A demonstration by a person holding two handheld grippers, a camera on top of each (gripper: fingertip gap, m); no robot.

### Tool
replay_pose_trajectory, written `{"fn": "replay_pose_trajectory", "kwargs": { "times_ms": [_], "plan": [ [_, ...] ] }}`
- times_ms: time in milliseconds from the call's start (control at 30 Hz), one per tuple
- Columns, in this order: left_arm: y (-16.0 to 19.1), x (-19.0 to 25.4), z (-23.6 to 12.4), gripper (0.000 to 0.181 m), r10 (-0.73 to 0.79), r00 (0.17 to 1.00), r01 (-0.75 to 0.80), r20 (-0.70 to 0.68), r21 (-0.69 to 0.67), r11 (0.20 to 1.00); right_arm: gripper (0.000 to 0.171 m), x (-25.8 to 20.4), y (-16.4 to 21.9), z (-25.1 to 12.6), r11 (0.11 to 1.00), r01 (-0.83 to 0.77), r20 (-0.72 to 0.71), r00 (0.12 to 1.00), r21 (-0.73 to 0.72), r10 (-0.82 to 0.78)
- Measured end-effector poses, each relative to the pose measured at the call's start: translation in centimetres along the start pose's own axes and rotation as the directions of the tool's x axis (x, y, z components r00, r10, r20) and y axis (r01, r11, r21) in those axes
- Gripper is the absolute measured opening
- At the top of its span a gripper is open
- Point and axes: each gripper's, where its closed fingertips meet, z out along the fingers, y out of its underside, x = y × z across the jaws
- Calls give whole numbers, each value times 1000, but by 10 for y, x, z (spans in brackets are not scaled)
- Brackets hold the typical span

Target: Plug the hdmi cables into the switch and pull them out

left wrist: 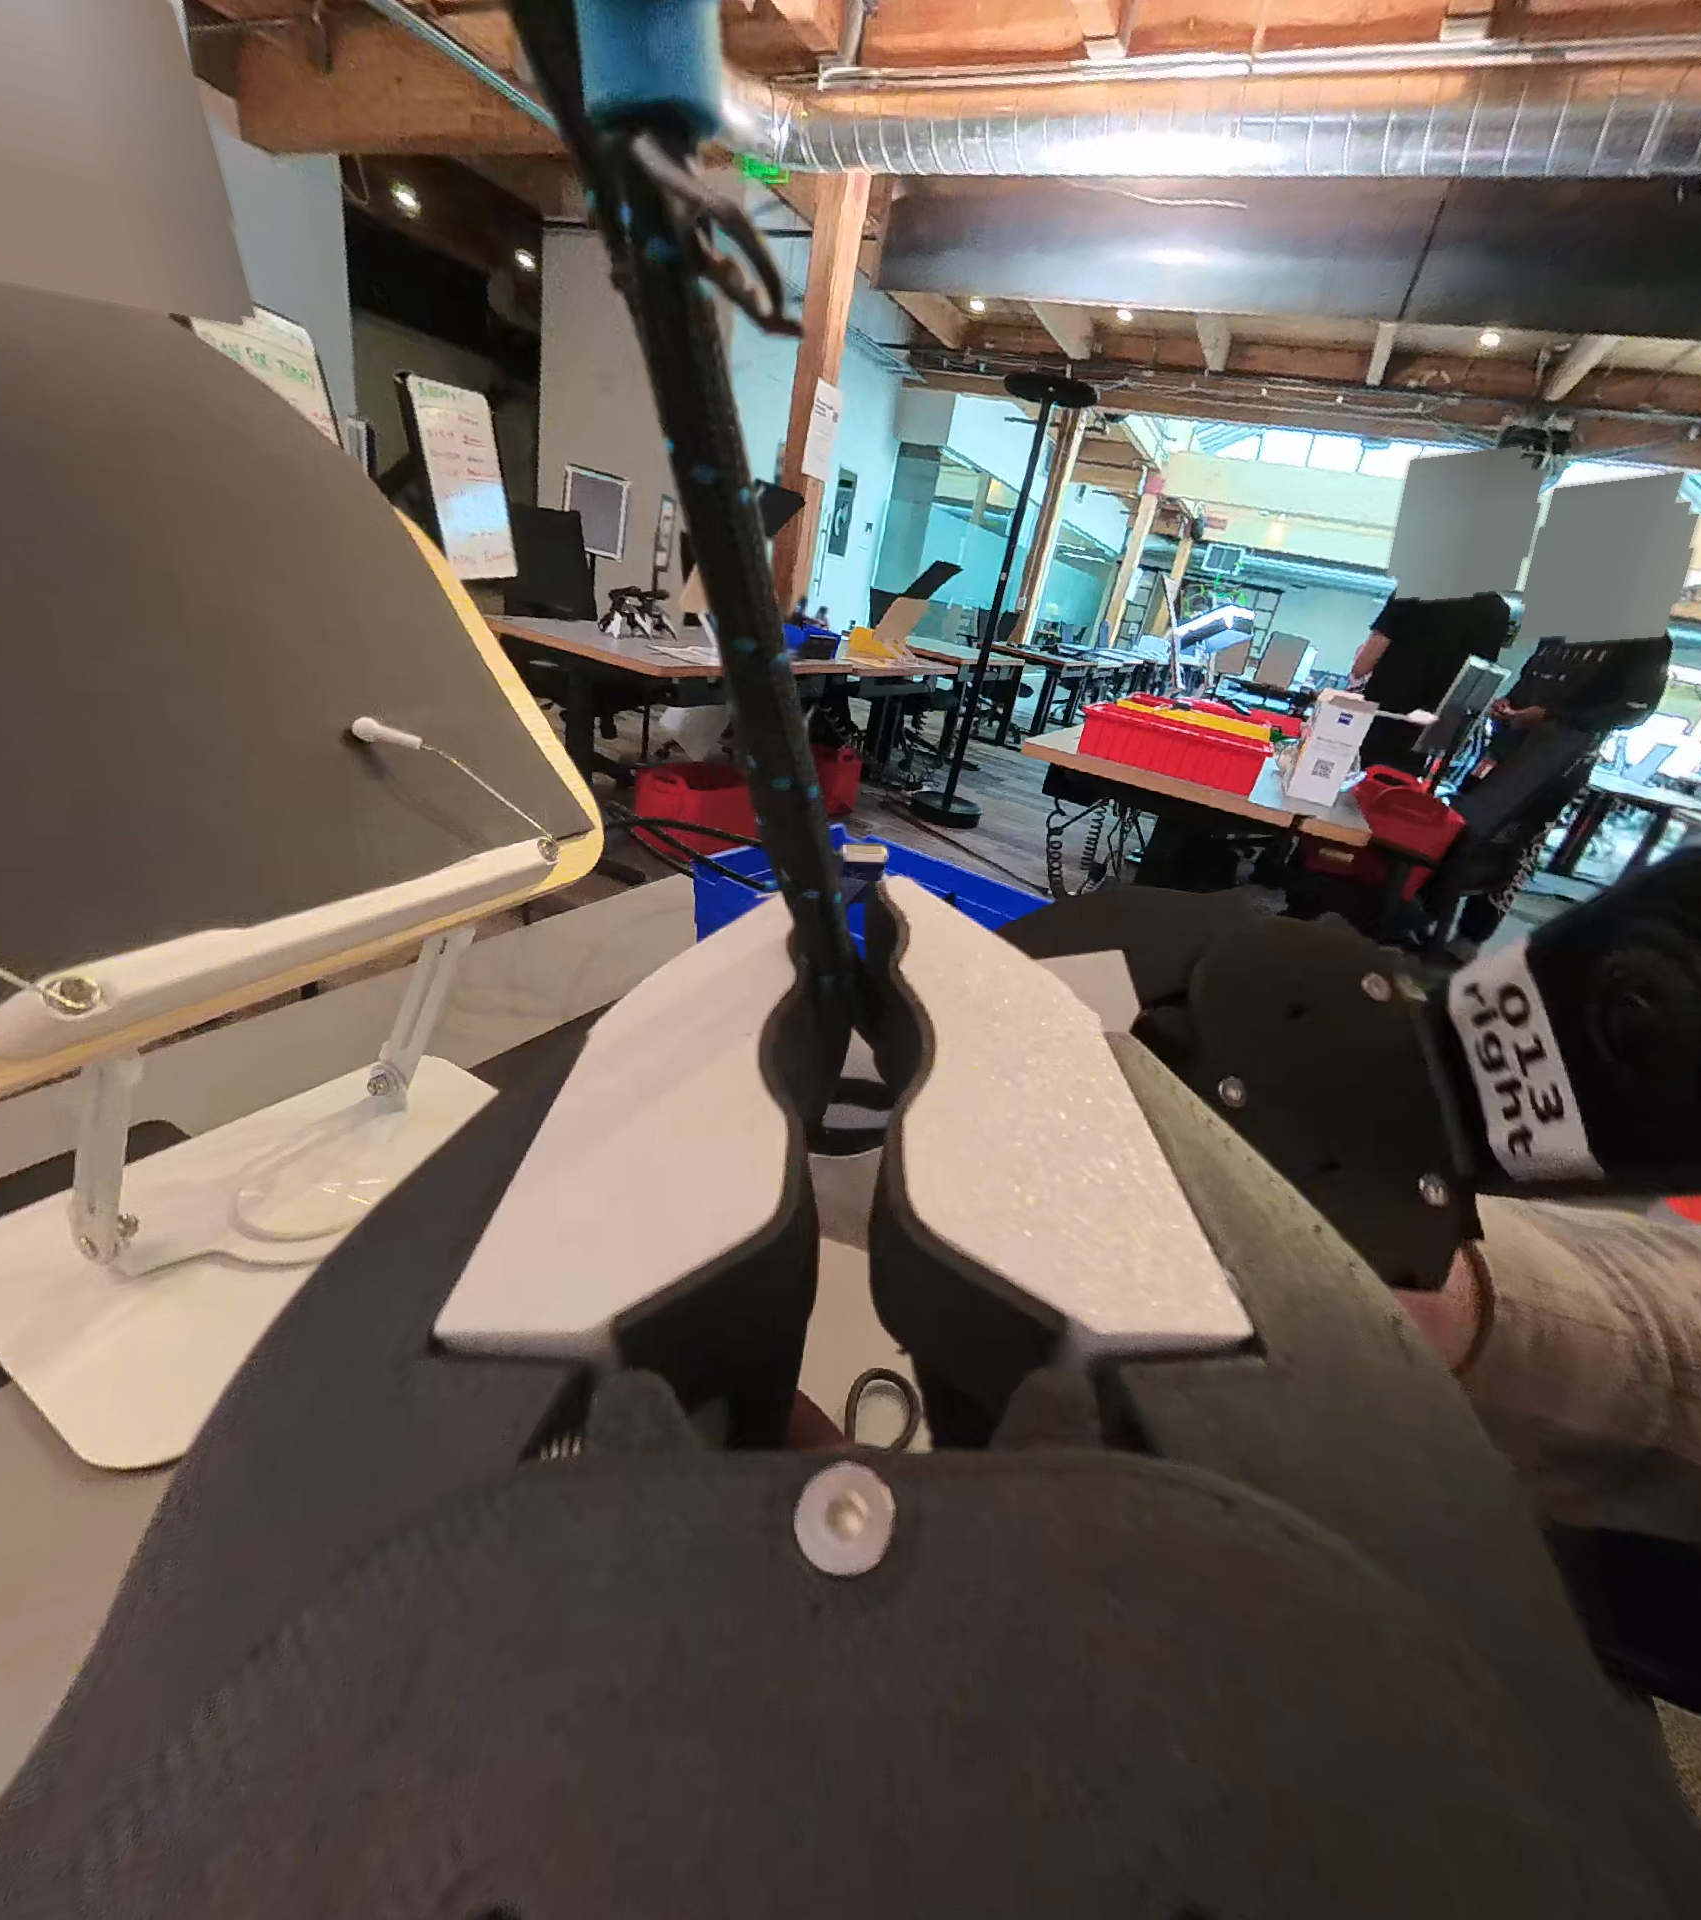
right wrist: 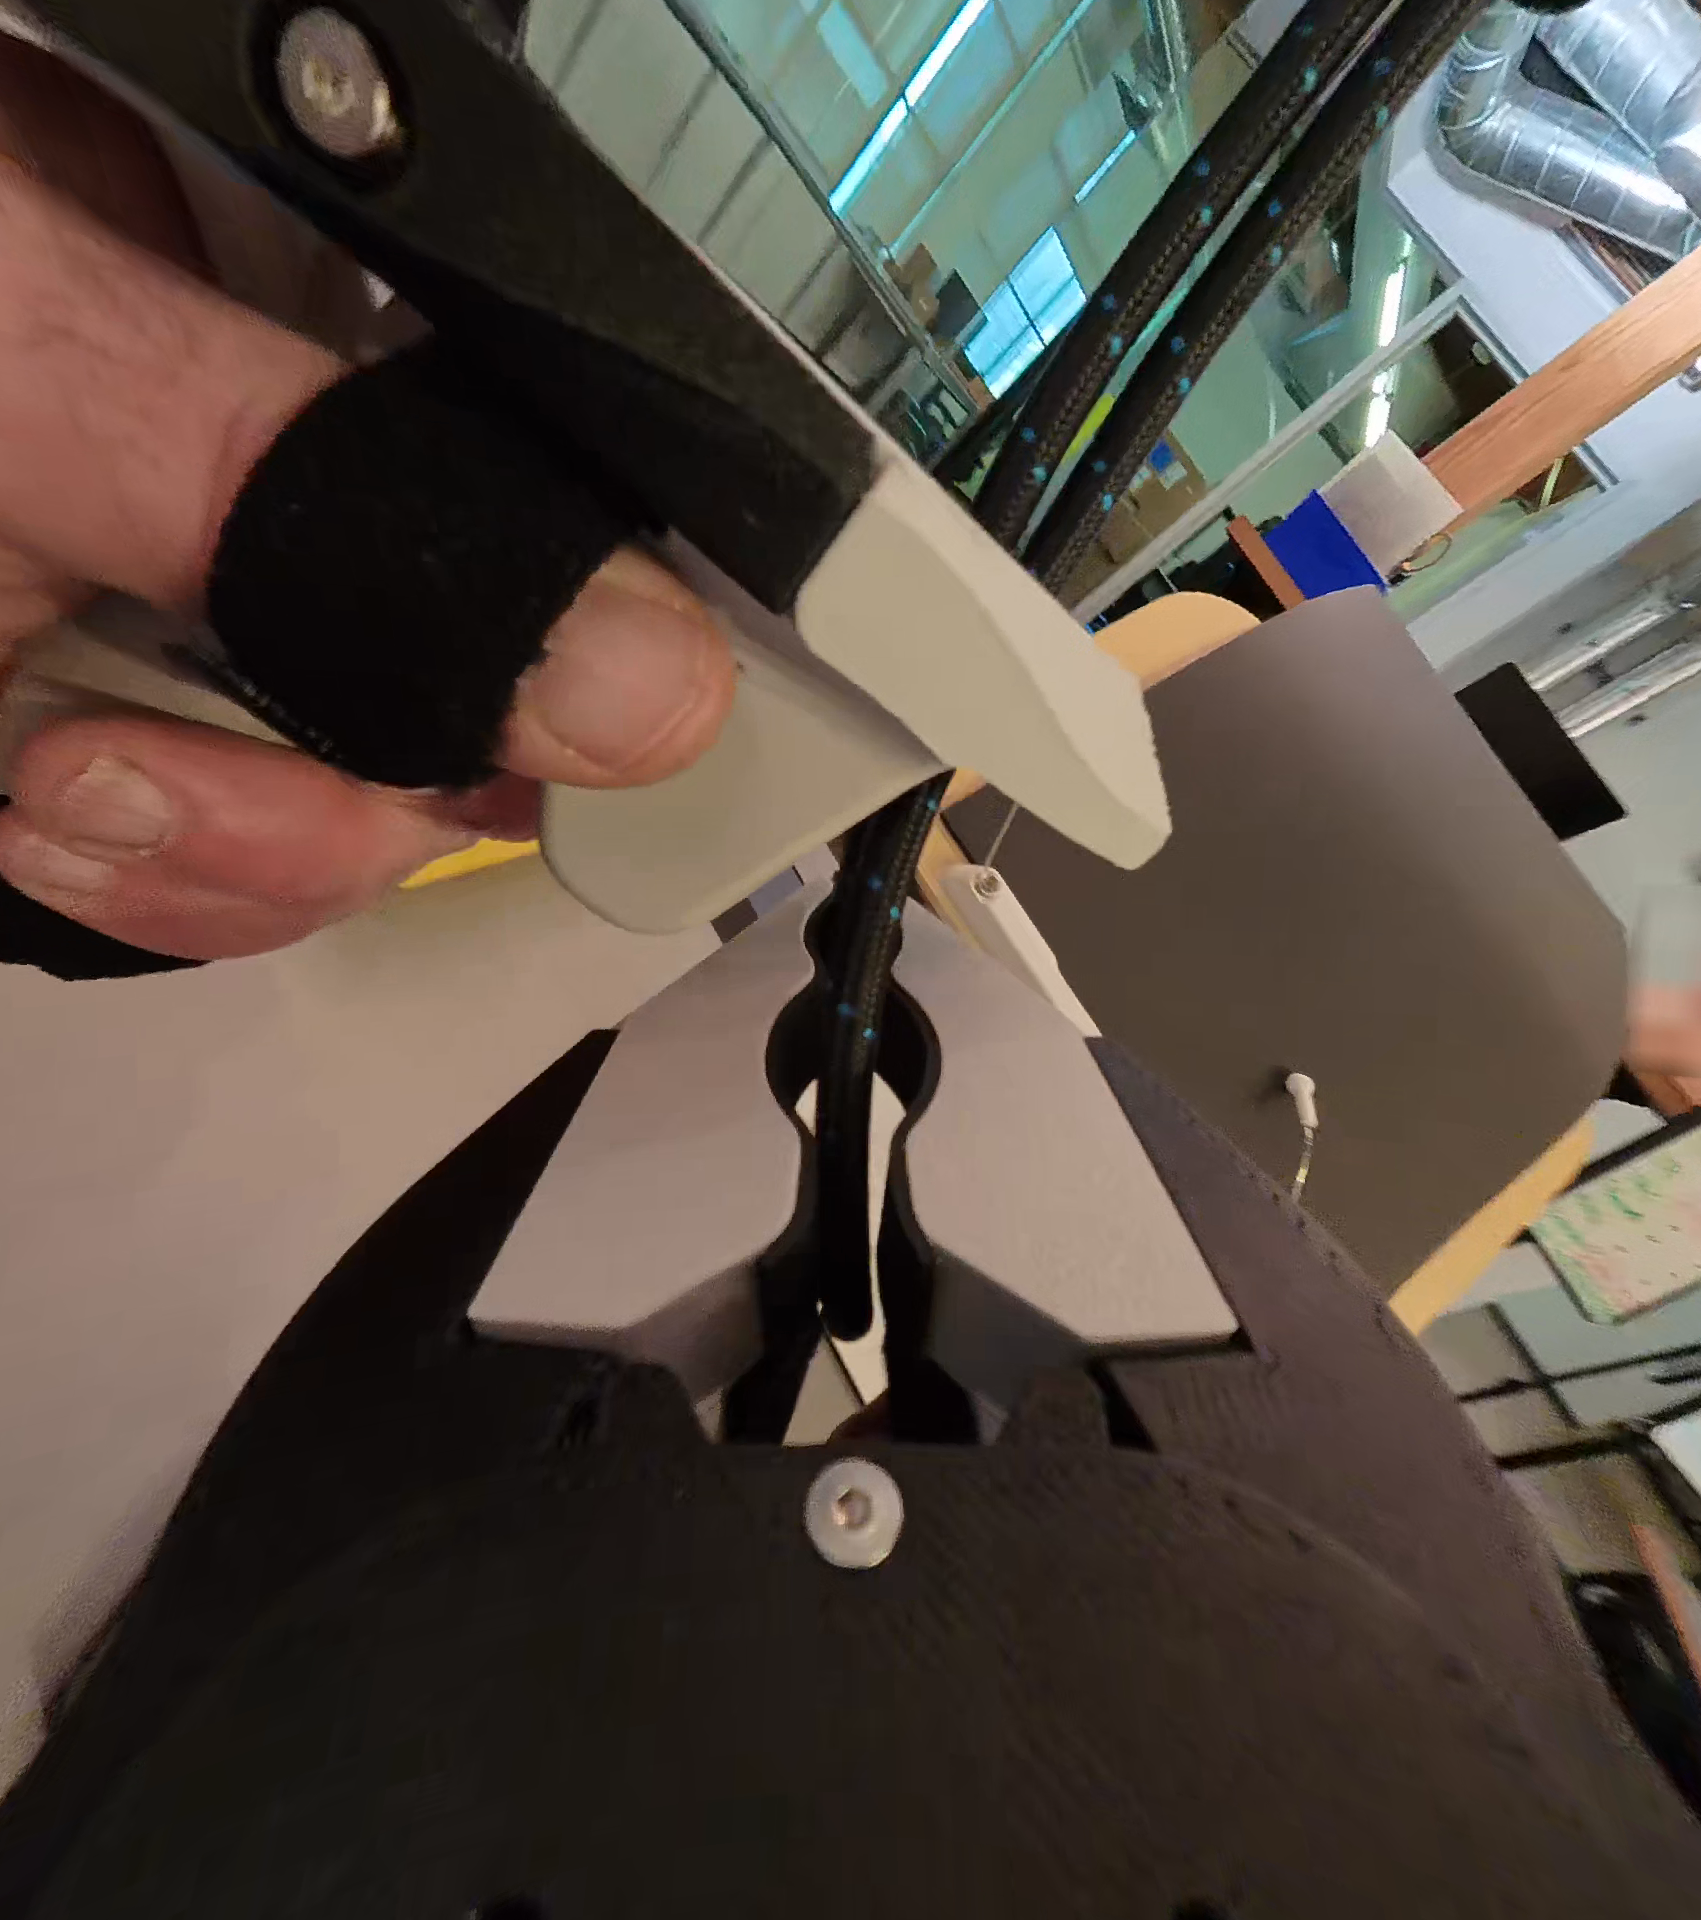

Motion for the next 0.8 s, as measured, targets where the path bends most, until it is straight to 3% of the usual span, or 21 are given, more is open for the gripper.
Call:
{"fn": "replay_pose_trajectory", "kwargs": {
  "times_ms": [33, 67, 167, 300, 367, 400, 467, 533, 667, 800],
  "plan": [
    [-2, 0, 0, 5, 4, 1000, -4, -10, -7, 1000, 0, 1, -2, 0, 999, -30, 14, 999, 12, 30],
    [-3, 0, -1, 4, 2, 1000, -3, -18, -12, 1000, 11, 0, -3, -1, 998, -64, 47, 997, 17, 63],
    [-6, -4, -6, 2, 24, 998, -27, -61, -36, 999, 66, -5, -8, -12, 982, -188, 217, 960, 36, 175],
    [-16, -15, -12, 2, 20, 997, -22, -68, -19, 1000, 84, -4, -10, -33, 984, -177, 310, 938, 36, 157],
    [-15, 9, -17, 2, 44, 963, -57, -266, -41, 998, 72, -14, -17, -44, 971, -236, 425, 884, 42, 196],
    [-13, 10, -17, 2, 83, 958, -100, -276, -49, 994, 73, -18, -21, -49, 953, -300, 507, 828, 39, 240],
    [-9, 27, -21, 2, 153, 911, -192, -383, -66, 979, 88, -25, -20, -51, 928, -371, 621, 721, -28, 307],
    [-9, 38, -23, 2, 172, 878, -226, -447, -70, 972, 79, -28, -18, -46, 931, -363, 655, 696, -32, 294],
    [-4, 51, -26, 3, 195, 819, -286, -540, -91, 954, 46, -46, -24, -48, 943, -333, 753, 617, -15, 230],
    [-4, 49, -27, 2, 190, 807, -290, -559, -95, 952, 40, -50, -23, -44, 955, -297, 737, 644, -9, 207]
  ]
}}
